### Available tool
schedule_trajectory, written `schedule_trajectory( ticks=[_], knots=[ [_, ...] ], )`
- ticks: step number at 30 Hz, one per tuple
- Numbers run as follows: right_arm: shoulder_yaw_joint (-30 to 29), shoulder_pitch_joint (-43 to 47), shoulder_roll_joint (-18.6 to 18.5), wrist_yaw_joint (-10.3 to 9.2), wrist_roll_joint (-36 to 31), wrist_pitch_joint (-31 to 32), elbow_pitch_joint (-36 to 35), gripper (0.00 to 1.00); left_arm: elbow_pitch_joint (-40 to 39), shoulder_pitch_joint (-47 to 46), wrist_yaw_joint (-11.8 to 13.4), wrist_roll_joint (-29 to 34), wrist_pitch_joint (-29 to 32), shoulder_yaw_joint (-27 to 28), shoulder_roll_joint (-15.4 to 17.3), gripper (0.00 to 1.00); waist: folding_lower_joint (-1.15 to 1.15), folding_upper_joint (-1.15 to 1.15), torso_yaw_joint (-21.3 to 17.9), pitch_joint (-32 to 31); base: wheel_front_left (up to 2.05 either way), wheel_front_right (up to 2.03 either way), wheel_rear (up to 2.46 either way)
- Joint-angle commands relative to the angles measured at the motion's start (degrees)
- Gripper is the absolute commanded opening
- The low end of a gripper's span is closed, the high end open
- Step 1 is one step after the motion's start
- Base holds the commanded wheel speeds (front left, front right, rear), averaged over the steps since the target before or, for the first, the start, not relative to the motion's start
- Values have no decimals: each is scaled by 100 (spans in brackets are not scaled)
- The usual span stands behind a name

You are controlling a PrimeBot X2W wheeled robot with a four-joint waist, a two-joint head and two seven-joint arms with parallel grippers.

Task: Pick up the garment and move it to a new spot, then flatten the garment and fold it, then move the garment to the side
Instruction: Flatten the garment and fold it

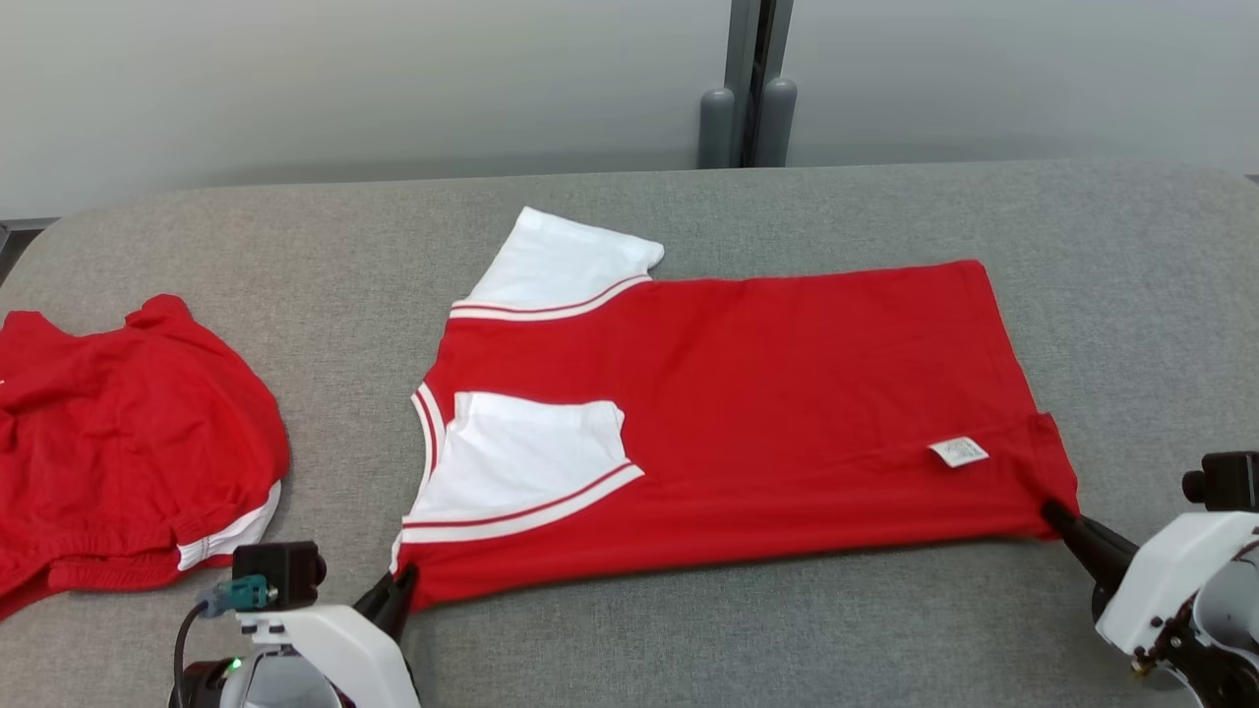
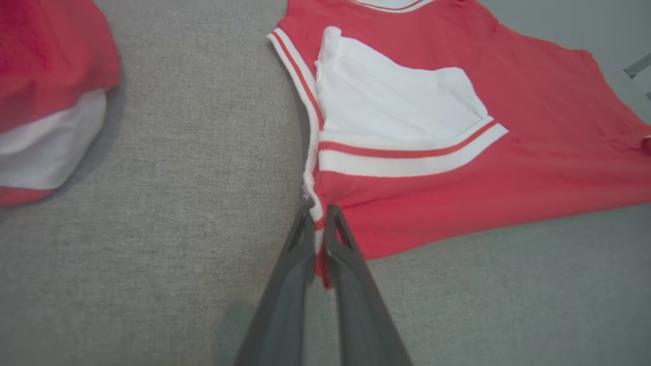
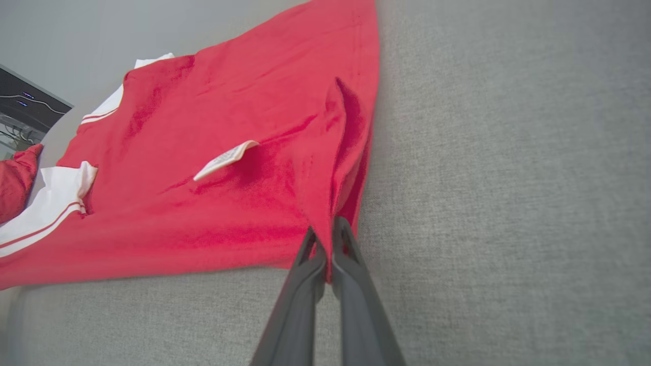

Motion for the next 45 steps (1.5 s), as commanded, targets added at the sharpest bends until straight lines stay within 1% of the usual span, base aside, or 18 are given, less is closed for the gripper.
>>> schedule_trajectory(
  ticks=[1, 5, 12, 16, 20, 23, 31, 39, 40, 41, 42, 43, 44, 45],
  knots=[
    [-31, 137, -113, 0, 19, 41, -50, 0, -92, 115, 83, -25, 23, 21, 86, 0, 0, 0, 1, -26, 0, 0, 0],
    [-101, 410, -216, 1, 59, 80, -237, 0, -409, 384, 177, -54, 109, -14, 207, 0, 0, 0, 0, -68, 0, 0, 0],
    [-315, 943, -345, 0, 53, 81, -422, 0, -729, 750, 316, -104, 167, -40, 327, 0, 0, 0, 15, -169, 0, 0, 0],
    [-475, 1226, -438, -1, 20, 145, -553, 0, -813, 931, 336, -173, 241, -62, 385, 0, 0, 0, 0, -192, 0, 0, 0],
    [-653, 1463, -413, -1, 35, 276, -667, 0, -841, 1014, 348, -229, 248, -35, 419, 0, 0, 0, -15, -197, 0, 0, 0],
    [-845, 1702, -386, 0, 75, 441, -873, 0, -914, 1106, 442, -228, 267, -36, 437, 0, 0, 0, -38, -204, 0, 0, 0],
    [-1346, 2272, -541, -1, -98, 735, -1334, 0, -1066, 1233, 591, -249, 318, 14, 561, 0, 0, 0, -98, -173, 0, 0, 0],
    [-1875, 2616, -379, -1, -395, 1182, -1678, 0, -1174, 1265, 651, -287, 434, -21, 587, 0, 0, 0, -188, -155, 0, 0, 0],
    [-1957, 2647, -336, -1, -447, 1250, -1721, 8, -1194, 1268, 663, -290, 454, -22, 595, 0, 0, 0, -198, -153, 0, 0, 0],
    [-2049, 2684, -296, 0, -505, 1314, -1750, 30, -1212, 1270, 675, -291, 471, -25, 601, 7, 0, 0, -205, -152, 0, 0, 0],
    [-2140, 2731, -250, 0, -566, 1383, -1791, 51, -1224, 1274, 687, -290, 483, -33, 609, 30, 0, 0, -209, -156, 0, 0, 0],
    [-2236, 2770, -195, 0, -627, 1450, -1833, 100, -1239, 1284, 704, -294, 502, -39, 616, 68, 0, 0, -211, -162, 0, 0, 0],
    [-2322, 2808, -143, 0, -687, 1515, -1872, 100, -1254, 1298, 705, -297, 527, -47, 620, 96, 0, 0, -212, -170, 0, 0, 0],
    [-2435, 2856, -93, 1, -752, 1592, -1907, 100, -1272, 1314, 721, -301, 531, -51, 624, 100, 0, 0, -212, -175, 0, 0, 0]
  ],
)
